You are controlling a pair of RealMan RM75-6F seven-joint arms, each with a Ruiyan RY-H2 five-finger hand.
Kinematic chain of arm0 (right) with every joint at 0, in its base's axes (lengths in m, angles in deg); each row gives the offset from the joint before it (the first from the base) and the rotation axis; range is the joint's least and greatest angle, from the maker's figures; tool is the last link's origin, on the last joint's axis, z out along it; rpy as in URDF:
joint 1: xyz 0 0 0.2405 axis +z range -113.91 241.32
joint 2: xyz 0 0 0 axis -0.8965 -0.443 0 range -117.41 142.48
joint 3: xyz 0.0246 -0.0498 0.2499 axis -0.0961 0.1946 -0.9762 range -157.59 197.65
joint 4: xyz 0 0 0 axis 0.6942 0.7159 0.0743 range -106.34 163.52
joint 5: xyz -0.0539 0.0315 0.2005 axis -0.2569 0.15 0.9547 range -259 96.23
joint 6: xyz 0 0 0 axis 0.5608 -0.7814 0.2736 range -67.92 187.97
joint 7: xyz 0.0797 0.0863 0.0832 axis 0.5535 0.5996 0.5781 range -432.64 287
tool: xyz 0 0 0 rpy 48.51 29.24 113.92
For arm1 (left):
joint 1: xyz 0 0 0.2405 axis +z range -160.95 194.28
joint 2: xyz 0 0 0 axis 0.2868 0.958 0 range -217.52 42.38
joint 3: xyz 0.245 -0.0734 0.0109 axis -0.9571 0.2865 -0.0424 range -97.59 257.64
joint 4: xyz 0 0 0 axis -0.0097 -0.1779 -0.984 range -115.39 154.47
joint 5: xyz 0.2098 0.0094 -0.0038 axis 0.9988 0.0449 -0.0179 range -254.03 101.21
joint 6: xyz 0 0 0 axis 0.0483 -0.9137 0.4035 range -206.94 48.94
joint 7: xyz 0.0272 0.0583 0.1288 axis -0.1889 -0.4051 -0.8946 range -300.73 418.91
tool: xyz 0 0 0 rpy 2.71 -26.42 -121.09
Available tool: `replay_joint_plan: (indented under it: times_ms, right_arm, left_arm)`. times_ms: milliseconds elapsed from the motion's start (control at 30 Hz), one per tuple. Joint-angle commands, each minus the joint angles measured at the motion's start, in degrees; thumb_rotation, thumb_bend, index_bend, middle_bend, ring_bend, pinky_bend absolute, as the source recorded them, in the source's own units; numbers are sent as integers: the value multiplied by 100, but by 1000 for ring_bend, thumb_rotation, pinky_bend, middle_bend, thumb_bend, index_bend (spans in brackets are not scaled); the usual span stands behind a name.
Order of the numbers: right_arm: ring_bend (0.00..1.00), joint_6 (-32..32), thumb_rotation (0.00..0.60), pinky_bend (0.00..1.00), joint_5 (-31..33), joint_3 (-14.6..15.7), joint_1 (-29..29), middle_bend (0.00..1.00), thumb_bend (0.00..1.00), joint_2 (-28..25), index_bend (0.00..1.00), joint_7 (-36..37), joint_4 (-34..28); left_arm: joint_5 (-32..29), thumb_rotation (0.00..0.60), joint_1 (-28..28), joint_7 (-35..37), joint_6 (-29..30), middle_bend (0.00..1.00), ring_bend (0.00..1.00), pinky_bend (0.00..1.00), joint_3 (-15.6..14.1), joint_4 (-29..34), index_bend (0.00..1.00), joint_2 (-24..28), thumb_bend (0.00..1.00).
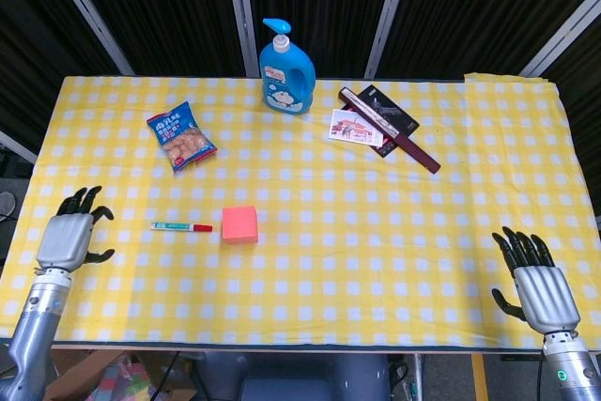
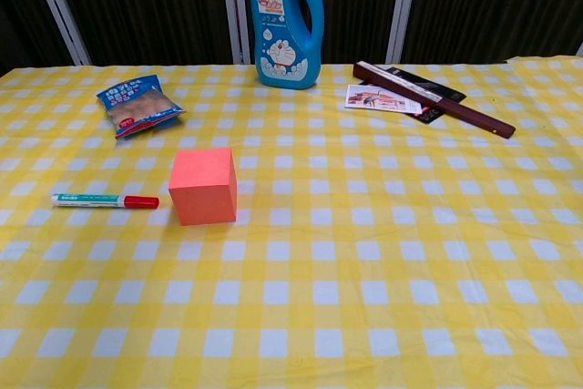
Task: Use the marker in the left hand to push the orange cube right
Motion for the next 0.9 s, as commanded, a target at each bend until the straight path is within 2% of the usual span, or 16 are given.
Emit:
replay_joint_plan:
  times_ms: [33, 267, 367, 900]
  right_arm:
    - [0, 7, 600, 0, -8, 4, 3, 0, 378, -10, 0, 32, -1]
    - [0, 10, 600, 0, -25, 9, 2, 0, 378, -27, 0, 121, 6]
    - [0, 18, 600, 0, -33, 11, 6, 0, 378, -33, 0, 166, 6]
    - [0, 11, 600, 0, -76, 22, 8, 0, 377, -39, 0, 234, 21]
  left_arm:
    - [-395, 600, -358, -466, -327, 51, 0, 115, 107, -279, 398, -411, 214]
    - [-870, 600, -798, -1044, -537, 55, 0, 115, 207, -659, 422, -995, 303]
    - [-1064, 600, -1033, -1303, -656, 56, 0, 115, 243, -841, 423, -1239, 310]
    - [-1664, 600, -1530, -1930, -809, 57, 0, 115, 129, -1120, 450, -1740, 348]
